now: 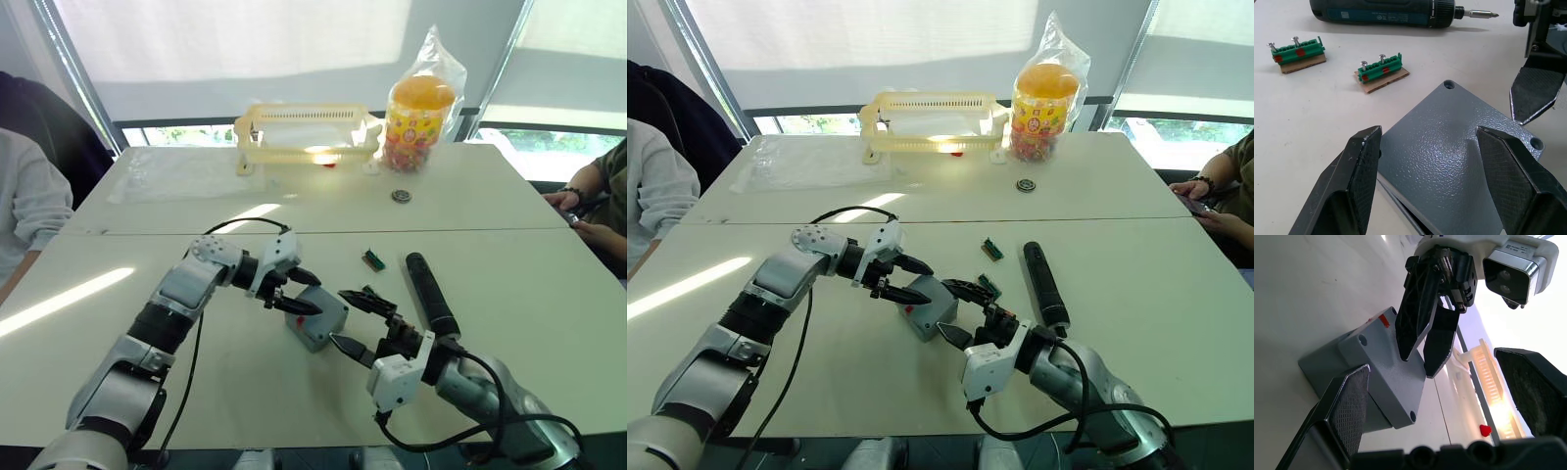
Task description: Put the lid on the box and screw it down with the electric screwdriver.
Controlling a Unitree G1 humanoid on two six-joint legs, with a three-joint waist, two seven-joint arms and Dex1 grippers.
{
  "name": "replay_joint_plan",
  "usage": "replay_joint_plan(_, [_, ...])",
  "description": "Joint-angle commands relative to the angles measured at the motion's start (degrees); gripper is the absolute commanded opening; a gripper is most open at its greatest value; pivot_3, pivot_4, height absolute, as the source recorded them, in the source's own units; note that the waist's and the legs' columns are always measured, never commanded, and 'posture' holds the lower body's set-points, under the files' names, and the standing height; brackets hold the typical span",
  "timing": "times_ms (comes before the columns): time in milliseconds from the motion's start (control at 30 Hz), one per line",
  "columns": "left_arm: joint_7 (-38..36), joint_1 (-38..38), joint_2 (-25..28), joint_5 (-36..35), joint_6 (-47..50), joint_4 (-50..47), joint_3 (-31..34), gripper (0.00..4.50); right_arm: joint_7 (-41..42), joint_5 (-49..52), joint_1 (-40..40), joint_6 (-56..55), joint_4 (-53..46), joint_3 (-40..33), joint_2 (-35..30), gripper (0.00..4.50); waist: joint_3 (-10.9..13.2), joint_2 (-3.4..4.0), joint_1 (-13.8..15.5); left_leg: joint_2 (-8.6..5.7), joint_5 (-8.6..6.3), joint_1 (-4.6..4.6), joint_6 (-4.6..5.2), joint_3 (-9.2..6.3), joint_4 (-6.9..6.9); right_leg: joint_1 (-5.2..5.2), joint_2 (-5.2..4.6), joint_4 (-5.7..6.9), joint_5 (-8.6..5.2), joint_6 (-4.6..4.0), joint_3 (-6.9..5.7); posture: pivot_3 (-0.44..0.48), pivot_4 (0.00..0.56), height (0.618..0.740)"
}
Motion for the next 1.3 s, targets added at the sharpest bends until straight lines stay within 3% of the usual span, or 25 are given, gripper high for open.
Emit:
replay_joint_plan(33, [0.1, -0.1, 0.0, 0.5, 0.9, -0.3, 0.2, 3.14, 0.0, -0.4, -1.7, -0.1, 0.5, 0.6, 0.9, 4.45, 0.0, 0.0, 0.0, 0.0, 0.0, 0.0, 0.0, 0.0, 0.0, 0.0, 0.0, 0.0, 0.0, 0.0, 0.0, 0.0, 0.15, 0.74])
replay_joint_plan(900, [1.8, -1.1, 1.7, -5.2, 9.5, -7.7, 6.4, 3.14, -0.8, -0.4, -2.3, -0.3, 2.7, -0.2, 0.8, 4.45, 0.1, -0.01, 0.0, 0.0, 0.0, -0.07, 0.0, -0.01, -0.04, -0.08, 0.0, -0.01, -0.01, 0.0, -0.01, 0.0, 0.15, 0.74])
replay_joint_plan(1067, [1.0, -0.1, 7.9, -6.0, 11.6, -11.6, 8.8, 3.14, -1.0, -0.4, -2.3, -0.3, 2.7, -0.7, 0.5, 4.45, 0.1, 0.0, -0.3, 0.01, 0.0, -0.07, 0.0, -0.01, -0.06, -0.12, 0.01, -0.01, -0.01, 0.0, 0.0, 0.0, 0.15, 0.74])
replay_joint_plan(1300, [-1.4, 8.7, 18.6, -8.9, 15.7, -23.4, 10.4, 3.14, -1.3, 0.3, -2.0, 0.0, 2.8, -1.9, 0.4, 4.45, 0.2, 0.0, 0.1, 0.04, 0.0, -0.07, 0.0, -0.01, -0.19, -0.17, 0.0, -0.01, -0.09, -0.1, 0.0, 0.0, 0.15, 0.74])
